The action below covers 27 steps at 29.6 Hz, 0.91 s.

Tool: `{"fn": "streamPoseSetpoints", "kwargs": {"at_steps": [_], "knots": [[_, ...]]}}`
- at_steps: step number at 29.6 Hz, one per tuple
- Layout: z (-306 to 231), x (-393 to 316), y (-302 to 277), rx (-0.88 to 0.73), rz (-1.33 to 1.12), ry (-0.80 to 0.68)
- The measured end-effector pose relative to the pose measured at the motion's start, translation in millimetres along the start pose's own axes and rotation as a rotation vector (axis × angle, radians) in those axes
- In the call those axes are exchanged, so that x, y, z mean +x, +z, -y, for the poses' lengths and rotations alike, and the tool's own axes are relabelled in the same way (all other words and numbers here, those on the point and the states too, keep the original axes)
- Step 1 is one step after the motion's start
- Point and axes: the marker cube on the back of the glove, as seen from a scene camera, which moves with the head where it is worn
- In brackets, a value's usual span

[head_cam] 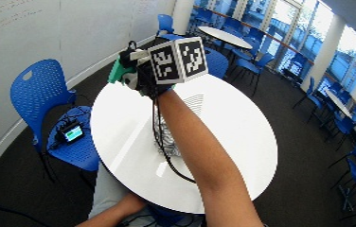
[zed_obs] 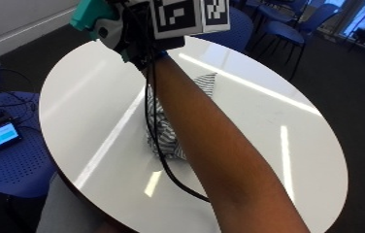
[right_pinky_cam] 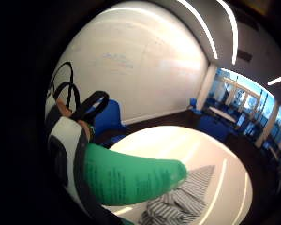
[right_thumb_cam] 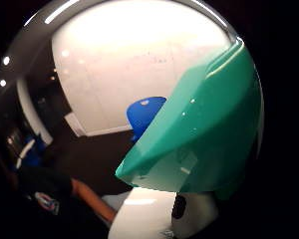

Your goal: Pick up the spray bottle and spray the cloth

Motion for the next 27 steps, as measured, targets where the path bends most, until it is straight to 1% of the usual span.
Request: {"fn": "streamPoseSetpoints", "kwargs": {"at_steps": [7, 12, 17, 20, 24, 27], "knots": [[12, -5, 4, 0.069, 0.266, 0.281], [13, -11, 14, 0.089, 0.406, 0.421], [0, -15, 31, 0.058, 0.525, 0.558], [-8, -13, 47, 0.017, 0.566, 0.593], [-22, -13, 69, -0.061, 0.573, 0.595], [-30, -15, 76, -0.084, 0.575, 0.612]]}}
